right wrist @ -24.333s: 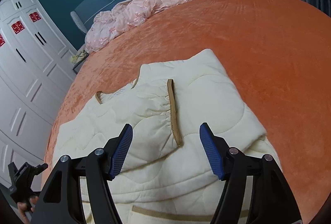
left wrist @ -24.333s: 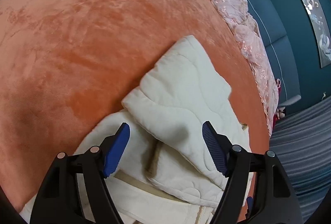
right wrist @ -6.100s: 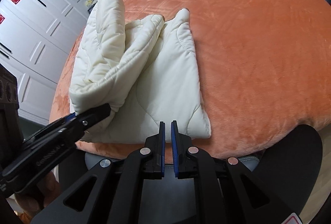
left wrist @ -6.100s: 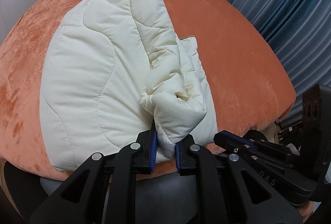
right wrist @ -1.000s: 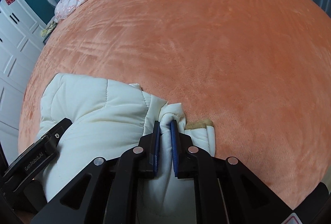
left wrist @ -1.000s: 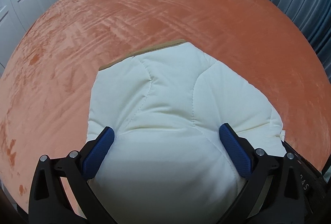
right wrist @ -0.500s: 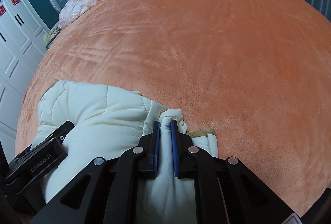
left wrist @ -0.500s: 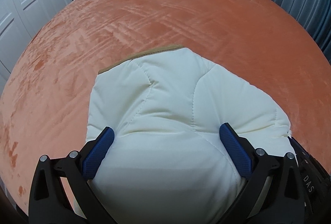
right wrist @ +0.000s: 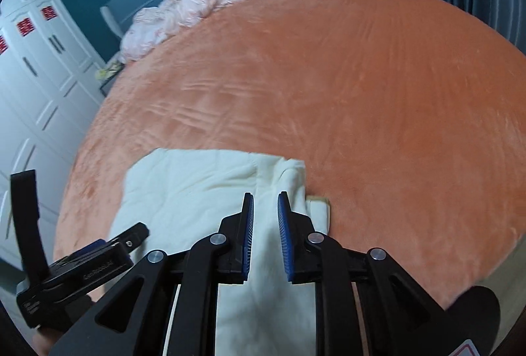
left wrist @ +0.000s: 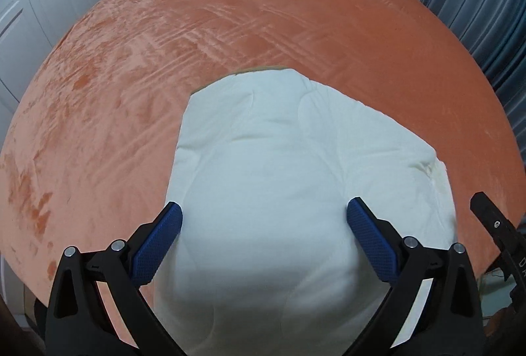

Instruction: Fold large clothes

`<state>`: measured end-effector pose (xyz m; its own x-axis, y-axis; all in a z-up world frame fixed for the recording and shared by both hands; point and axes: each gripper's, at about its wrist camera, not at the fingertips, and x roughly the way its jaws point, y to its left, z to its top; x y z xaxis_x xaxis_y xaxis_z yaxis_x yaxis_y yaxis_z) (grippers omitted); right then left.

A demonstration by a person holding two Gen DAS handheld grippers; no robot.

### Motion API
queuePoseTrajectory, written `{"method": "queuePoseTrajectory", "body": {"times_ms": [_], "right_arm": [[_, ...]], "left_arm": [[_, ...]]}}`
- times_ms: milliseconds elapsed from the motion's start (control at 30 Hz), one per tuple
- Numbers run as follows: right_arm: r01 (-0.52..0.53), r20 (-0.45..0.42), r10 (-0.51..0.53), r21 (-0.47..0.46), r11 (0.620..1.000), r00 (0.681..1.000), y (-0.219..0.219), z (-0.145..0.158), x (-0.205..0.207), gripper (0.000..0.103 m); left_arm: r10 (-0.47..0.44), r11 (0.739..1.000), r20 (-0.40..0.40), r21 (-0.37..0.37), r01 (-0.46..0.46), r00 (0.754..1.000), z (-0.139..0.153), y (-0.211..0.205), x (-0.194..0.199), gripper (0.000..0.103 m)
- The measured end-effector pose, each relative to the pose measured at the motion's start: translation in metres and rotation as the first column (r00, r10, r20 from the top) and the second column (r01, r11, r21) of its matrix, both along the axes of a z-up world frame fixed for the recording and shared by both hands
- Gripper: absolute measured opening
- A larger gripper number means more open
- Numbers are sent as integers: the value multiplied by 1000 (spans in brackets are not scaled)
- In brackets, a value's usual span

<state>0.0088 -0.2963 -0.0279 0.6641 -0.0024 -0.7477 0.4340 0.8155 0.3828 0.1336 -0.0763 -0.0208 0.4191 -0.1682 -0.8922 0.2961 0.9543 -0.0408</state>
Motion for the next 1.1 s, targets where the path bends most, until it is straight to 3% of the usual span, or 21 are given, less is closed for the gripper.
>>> {"method": "queuePoseTrajectory", "body": {"times_ms": [167,300,600,733,767,867,967,1100], "right_arm": [[-103,-87,109,68,992,990,26,-16,-22,19],[-94,-134,108,108,990,985,32,-44,-29,19],[-122,-143,136,103,987,980,36,-64,-20,19],[-106,-116,121,131,986,986,26,-55,-25,20],[-97,-104,113,142,985,988,23,-50,-30,25],[-49,-105,60,102,994,993,14,-38,-45,63],[-44,-126,56,99,994,990,8,-44,-51,68],[-27,-122,66,295,955,990,-5,-72,-57,75]], "left_arm": [[-40,999,-31,0,40,999,5,16,-43,98],[-54,997,-29,52,56,998,-3,21,-60,98],[-51,994,14,93,50,999,-25,20,-62,98],[-49,996,20,76,47,999,-25,24,-61,98],[-47,997,6,56,47,999,-21,27,-60,98],[-8,1000,-24,0,8,1000,-7,42,-59,98],[66,995,-53,-70,-70,996,1,68,-55,98],[76,978,-180,-179,-108,981,-19,89,-44,98]]}}
